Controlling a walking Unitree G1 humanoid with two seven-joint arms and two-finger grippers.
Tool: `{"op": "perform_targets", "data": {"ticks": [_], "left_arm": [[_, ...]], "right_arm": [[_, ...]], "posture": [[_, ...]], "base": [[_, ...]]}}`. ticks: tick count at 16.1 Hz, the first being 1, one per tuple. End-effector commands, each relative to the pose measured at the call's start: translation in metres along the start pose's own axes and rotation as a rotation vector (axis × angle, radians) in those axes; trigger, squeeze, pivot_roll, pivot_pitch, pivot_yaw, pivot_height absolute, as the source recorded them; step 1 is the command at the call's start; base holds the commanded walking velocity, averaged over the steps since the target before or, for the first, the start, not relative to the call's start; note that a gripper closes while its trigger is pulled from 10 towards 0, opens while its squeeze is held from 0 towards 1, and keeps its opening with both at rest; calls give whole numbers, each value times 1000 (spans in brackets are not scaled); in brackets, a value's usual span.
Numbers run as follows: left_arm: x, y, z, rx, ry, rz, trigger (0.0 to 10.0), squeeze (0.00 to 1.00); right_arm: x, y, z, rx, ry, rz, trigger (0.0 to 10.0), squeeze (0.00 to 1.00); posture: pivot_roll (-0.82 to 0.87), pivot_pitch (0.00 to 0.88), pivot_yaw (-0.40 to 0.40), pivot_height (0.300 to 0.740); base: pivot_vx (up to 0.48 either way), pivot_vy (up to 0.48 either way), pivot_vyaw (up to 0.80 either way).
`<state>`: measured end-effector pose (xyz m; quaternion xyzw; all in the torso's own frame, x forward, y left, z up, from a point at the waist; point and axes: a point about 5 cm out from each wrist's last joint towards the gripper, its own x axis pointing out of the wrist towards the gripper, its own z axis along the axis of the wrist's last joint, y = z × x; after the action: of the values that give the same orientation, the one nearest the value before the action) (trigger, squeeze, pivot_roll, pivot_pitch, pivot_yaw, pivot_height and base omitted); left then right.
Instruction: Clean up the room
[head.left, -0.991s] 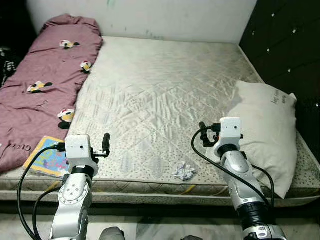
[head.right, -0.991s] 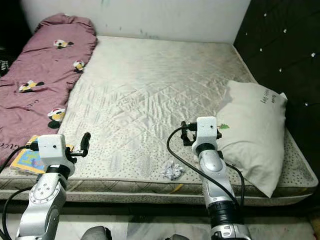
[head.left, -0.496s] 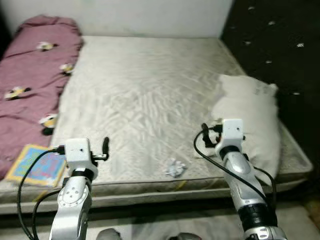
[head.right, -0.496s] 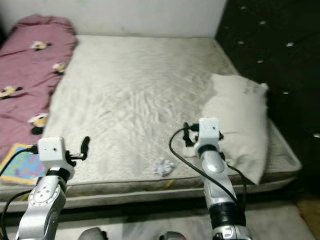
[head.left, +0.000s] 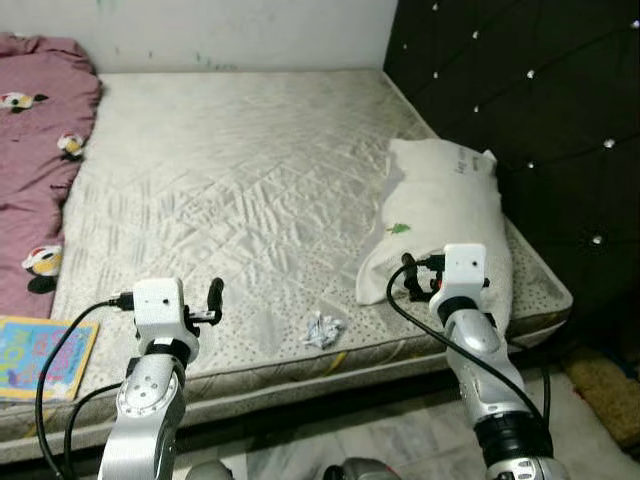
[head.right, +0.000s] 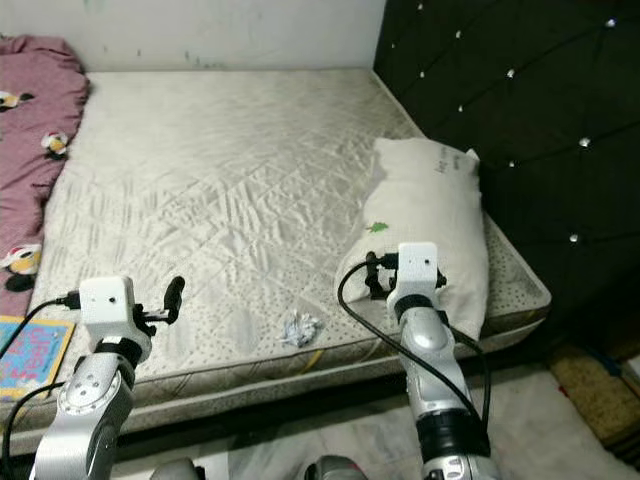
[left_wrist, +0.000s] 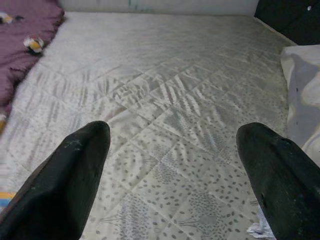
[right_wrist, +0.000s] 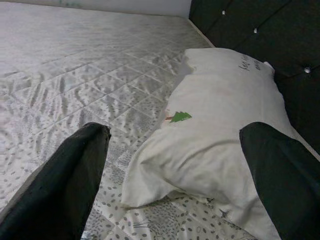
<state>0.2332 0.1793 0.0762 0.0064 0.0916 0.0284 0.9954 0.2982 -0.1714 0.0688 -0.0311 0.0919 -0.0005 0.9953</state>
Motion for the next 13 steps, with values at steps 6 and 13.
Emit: {"op": "perform_targets", "data": {"ticks": [6,13], "left_arm": [[-1,5,1,15,-25,32,10000,0],[0,6,1,-1,-24,49,10000,0]], "right_arm": [[2,4,10,11,-42,38,10000,0],[2,7,9,11,-40,61,10000,0]], "posture": [[-1,0,-72,740],[-1,0,-73,730]], "base": [[0,0,0],[0,0,0]]}}
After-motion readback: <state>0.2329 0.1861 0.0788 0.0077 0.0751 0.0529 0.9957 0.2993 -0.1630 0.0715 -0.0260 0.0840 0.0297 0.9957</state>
